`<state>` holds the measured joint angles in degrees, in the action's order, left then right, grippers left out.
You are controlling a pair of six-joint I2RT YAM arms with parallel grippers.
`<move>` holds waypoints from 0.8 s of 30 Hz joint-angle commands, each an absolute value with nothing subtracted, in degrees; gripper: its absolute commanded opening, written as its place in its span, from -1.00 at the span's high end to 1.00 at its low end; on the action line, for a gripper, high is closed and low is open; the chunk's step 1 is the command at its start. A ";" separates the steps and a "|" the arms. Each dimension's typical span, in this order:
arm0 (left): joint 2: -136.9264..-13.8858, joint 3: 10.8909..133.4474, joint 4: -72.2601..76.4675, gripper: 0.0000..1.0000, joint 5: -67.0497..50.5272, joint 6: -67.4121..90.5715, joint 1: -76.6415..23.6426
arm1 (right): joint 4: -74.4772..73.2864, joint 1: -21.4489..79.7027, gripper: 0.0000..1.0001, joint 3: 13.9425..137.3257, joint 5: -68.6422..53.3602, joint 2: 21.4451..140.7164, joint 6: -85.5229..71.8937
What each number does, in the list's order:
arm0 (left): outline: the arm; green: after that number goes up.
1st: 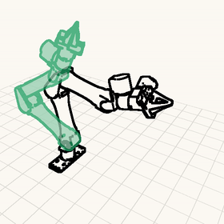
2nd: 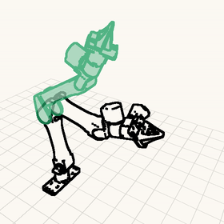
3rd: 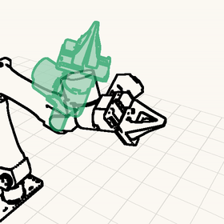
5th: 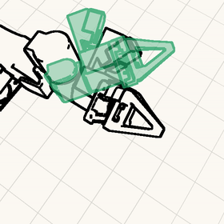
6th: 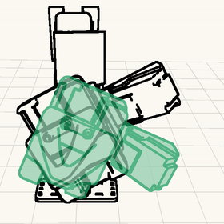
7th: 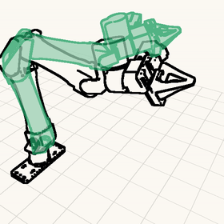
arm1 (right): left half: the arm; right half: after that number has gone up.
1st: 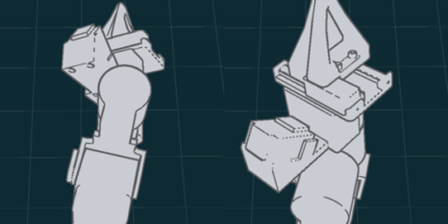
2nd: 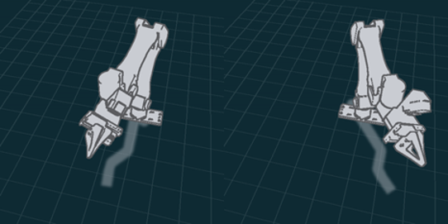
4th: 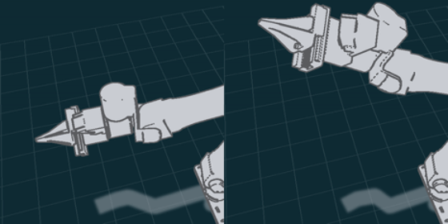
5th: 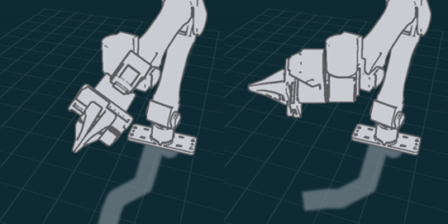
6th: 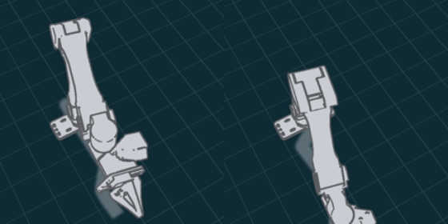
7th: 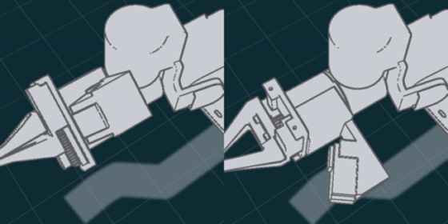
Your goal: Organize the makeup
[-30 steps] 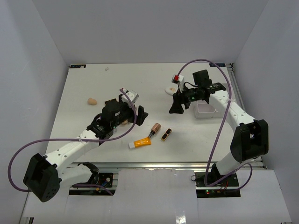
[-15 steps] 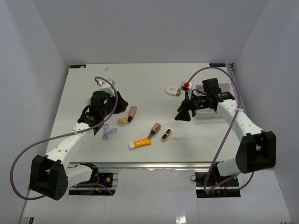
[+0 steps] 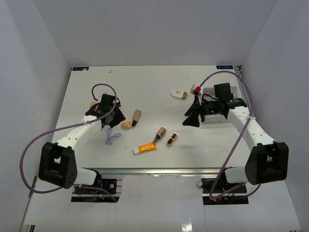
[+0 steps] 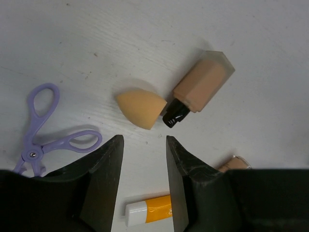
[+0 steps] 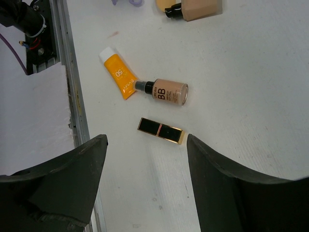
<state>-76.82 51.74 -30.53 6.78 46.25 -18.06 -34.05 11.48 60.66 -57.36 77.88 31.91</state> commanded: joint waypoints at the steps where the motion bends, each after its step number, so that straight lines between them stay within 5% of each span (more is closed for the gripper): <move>1: -80.33 54.60 -32.99 0.02 9.64 46.43 -17.85 | -32.70 10.73 -0.47 60.04 -60.00 76.27 32.17; 24: -93.78 57.74 -26.72 0.07 5.63 44.47 -17.93 | -32.78 10.37 -0.47 59.85 -59.59 77.43 32.26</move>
<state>-93.29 56.75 -27.65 7.20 44.85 -18.06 -33.93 10.86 60.10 -58.06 77.56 31.92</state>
